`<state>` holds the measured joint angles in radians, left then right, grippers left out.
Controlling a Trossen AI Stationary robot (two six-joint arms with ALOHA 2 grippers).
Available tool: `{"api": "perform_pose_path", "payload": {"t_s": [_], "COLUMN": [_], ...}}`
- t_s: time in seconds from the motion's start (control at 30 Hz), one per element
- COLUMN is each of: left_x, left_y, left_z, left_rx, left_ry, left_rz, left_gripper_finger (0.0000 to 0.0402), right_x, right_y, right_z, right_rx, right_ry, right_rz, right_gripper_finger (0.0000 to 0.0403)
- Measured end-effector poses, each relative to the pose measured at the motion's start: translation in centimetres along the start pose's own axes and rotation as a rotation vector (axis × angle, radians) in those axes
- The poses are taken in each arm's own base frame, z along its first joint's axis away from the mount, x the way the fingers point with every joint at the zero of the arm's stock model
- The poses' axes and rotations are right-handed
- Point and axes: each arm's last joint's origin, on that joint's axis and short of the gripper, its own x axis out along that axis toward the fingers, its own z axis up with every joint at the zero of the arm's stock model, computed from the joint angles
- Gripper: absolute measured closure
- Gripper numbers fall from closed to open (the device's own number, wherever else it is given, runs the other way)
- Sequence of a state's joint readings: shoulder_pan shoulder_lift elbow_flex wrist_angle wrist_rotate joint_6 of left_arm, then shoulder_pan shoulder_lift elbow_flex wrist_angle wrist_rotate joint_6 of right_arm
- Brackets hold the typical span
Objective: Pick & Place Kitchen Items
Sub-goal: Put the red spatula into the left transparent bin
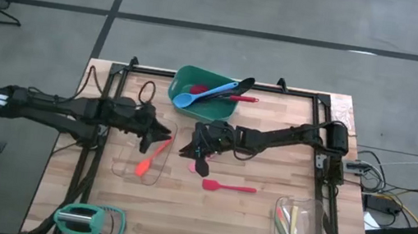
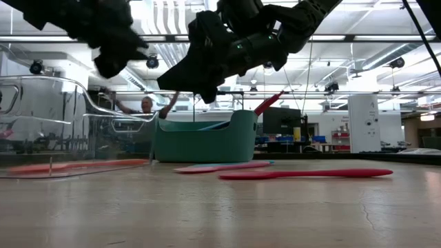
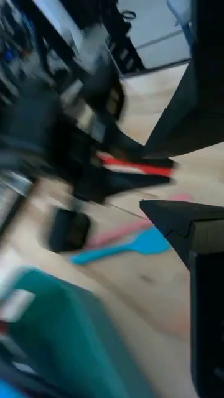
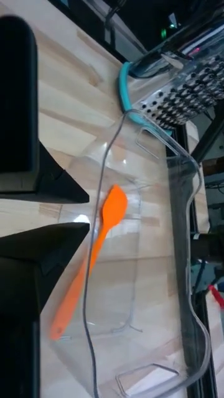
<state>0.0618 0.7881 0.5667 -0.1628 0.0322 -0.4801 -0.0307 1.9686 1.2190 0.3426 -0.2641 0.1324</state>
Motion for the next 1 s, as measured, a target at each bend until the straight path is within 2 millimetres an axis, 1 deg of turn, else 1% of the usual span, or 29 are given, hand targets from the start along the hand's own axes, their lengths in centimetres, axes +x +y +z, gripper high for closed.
{"api": "perform_pose_path", "payload": {"t_s": [0.07, 0.13, 0.23, 0.33, 0.4, 0.47, 0.63, 0.73, 0.8, 0.93, 1.0], "left_x": [0.2, 0.4, 0.6, 0.6, 0.5, 0.5, 1.1, 1.2, 1.1, 1.1, 1.1], "left_y": [-0.3, -0.4, -0.5, -0.2, 0.1, 0.2, 0.6, 0.5, 0.5, 0.4, 0.5], "left_z": [0.4, 0.4, -0.2, -1.0, -1.5, -1.8, -2.6, -2.4, -2.3, -2.3, -2.3], "left_rx": [0.062, 0.133, 0.227, 0.260, 0.273, 0.277, 0.286, 0.315, 0.319, 0.331, 0.336], "left_ry": [-0.080, -0.166, -0.316, -0.475, -0.534, -0.549, -0.468, -0.489, -0.505, -0.508, -0.506], "left_rz": [-0.042, -0.086, -0.155, -0.217, -0.242, -0.247, -0.211, -0.209, -0.213, -0.211, -0.209], "left_gripper_finger": [0.0278, 0.0278, 0.0278, 0.0278, 0.0278, 0.0278, 0.0278, 0.0278, 0.0278, 0.0278, 0.0278], "right_x": [-0.1, -0.4, -1.0, -1.5, -1.8, -2.3, -4.1, -4.7, -5.0, -4.5, -4.0], "right_y": [0.0, 0.1, 0.4, 0.7, 0.9, 1.0, 1.4, 1.9, 2.2, 2.9, 3.4], "right_z": [-0.1, -0.1, -0.1, -0.2, -0.3, -0.5, -0.6, -0.9, -1.6, -3.0, -3.4], "right_rx": [0.004, -0.002, -0.021, -0.035, -0.033, -0.020, 0.004, -0.010, -0.009, -0.012, -0.019], "right_ry": [0.024, 0.055, 0.104, 0.164, 0.201, 0.253, 0.382, 0.460, 0.532, 0.614, 0.624], "right_rz": [0.001, -0.001, -0.002, -0.002, -0.004, -0.016, -0.029, -0.036, -0.041, -0.027, -0.016], "right_gripper_finger": [0.0354, 0.0360, 0.0367, 0.0371, 0.0370, 0.0363, 0.0330, 0.0304, 0.0287, 0.0254, 0.0237]}}
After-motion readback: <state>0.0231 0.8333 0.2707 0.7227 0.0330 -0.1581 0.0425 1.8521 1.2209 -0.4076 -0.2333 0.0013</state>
